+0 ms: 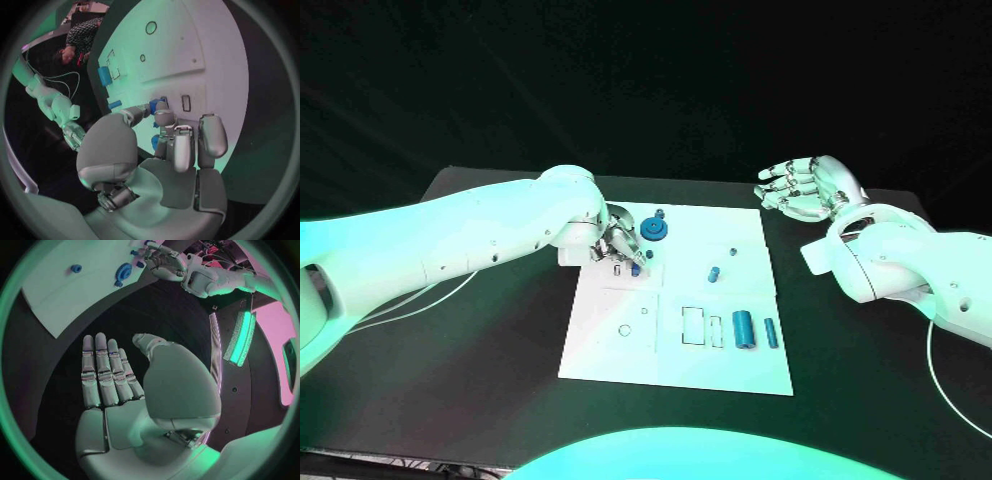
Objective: Assemble the parts on the task board
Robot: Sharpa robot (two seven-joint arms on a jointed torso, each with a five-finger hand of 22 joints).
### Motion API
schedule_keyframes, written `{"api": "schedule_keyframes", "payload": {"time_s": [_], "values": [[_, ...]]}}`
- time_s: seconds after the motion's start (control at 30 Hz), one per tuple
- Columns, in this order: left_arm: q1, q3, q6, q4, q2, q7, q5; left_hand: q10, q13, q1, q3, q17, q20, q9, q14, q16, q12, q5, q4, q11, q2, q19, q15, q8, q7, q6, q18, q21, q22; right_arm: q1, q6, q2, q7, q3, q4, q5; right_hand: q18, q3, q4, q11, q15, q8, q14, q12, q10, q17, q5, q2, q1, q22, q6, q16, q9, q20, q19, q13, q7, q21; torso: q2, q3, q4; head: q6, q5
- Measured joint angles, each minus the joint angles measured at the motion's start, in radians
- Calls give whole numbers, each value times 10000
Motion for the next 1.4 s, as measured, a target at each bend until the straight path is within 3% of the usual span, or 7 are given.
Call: {"api": "schedule_keyframes", "payload": {"time_s": [0.73,1.33,1.4], "values": [[-5,-4,22,43,-59,65,-19,-2,-127,206,-38,-2,-36,111,-37,-1,0,80,-39,1,-192,36,-37,-125,-11,15,-1,0,-2,0,0,-8,2,0,9,0,0,0,0,0,0,0,0,0,0,1,0,0,0,0,0,0,-8,0,0,0,0,0,-1,-3,3,-32,8],[-10,-6,55,139,-150,54,-84,-2,-170,208,-8,-4,-37,134,-37,-1,-48,80,-9,2,-190,35,-37,-185,7,27,-1,-1,-5,0,0,-2,2,0,2,1,1,0,0,0,0,0,0,0,0,1,0,0,0,0,0,0,-7,0,0,0,0,0,-6,-4,1,-58,21],[-16,-27,74,146,-169,34,-101,-2,-152,332,-8,-4,-36,134,-37,-1,-48,75,-10,4,-66,35,-37,-187,40,28,-1,-1,34,0,0,-1,2,0,2,1,0,0,0,0,0,0,0,0,0,1,0,0,0,0,0,0,-7,0,0,0,0,0,-5,-3,1,-59,23]]}}
